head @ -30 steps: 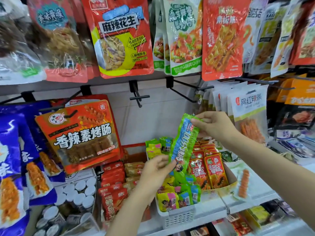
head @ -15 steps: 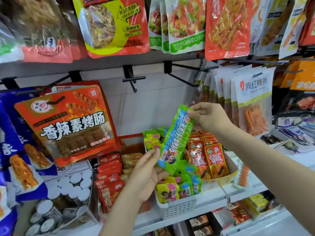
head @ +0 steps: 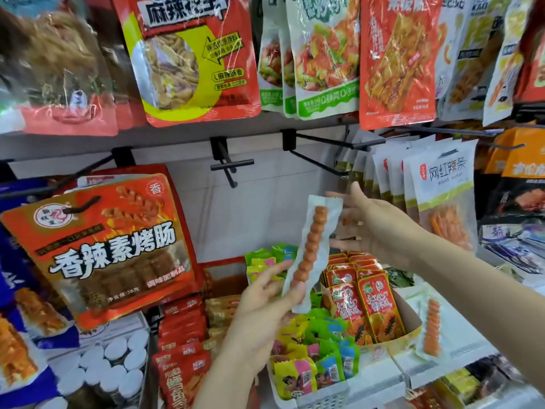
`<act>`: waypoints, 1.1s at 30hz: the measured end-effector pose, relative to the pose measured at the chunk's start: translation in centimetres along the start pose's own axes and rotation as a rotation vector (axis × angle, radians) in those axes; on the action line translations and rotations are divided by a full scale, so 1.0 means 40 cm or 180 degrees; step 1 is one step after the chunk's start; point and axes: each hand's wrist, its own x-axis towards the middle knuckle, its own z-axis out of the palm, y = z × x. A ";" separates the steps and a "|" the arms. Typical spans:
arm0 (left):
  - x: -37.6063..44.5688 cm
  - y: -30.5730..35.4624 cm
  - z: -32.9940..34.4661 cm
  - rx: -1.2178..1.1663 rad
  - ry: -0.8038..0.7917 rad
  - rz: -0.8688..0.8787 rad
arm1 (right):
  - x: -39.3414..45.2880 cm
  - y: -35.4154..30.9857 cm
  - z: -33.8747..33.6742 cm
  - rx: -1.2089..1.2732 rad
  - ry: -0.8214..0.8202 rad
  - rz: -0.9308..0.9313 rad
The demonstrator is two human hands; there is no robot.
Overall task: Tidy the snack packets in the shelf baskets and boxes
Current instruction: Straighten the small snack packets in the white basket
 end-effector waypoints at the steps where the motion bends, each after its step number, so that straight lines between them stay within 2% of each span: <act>1: 0.003 -0.006 0.002 0.0414 0.0211 0.0262 | 0.000 0.003 -0.003 -0.0045 -0.0042 -0.0061; 4: 0.009 -0.022 -0.002 0.0883 0.0336 0.0885 | 0.002 0.016 0.006 -0.0388 0.0103 -0.0606; 8: 0.014 -0.029 -0.010 0.0959 0.0365 0.0954 | 0.015 0.016 0.011 -0.0482 0.0239 -0.0550; 11: 0.007 -0.030 -0.004 0.0703 0.0259 0.0493 | 0.016 0.013 0.009 -0.0637 0.0333 -0.0351; 14: 0.002 -0.012 -0.012 -0.0351 -0.0165 -0.0194 | 0.015 0.011 0.007 -0.0444 0.0294 -0.0146; 17: -0.007 0.014 -0.019 -0.1157 -0.0656 -0.0863 | 0.023 0.004 0.014 0.0081 -0.0082 -0.0068; 19: -0.015 0.017 -0.018 -0.1144 -0.0825 -0.1022 | 0.029 0.006 0.025 0.0582 -0.0412 -0.0112; 22: -0.015 0.015 -0.019 -0.1229 -0.1016 -0.0915 | 0.035 0.014 0.041 0.0896 -0.0622 -0.0093; 24: -0.008 0.011 -0.022 -0.1435 -0.0856 -0.0837 | 0.041 0.010 0.037 0.0913 -0.0533 0.0014; 28: 0.011 -0.006 -0.027 -0.0346 0.0226 -0.0268 | 0.046 -0.014 0.000 0.0681 -0.0420 0.0416; 31: 0.017 -0.018 -0.038 0.0191 0.0773 0.0214 | 0.045 -0.027 -0.027 0.0481 -0.0478 0.0652; 33: 0.020 -0.030 -0.049 0.0448 0.1075 0.0414 | 0.041 -0.033 -0.027 -0.0009 -0.0654 0.0542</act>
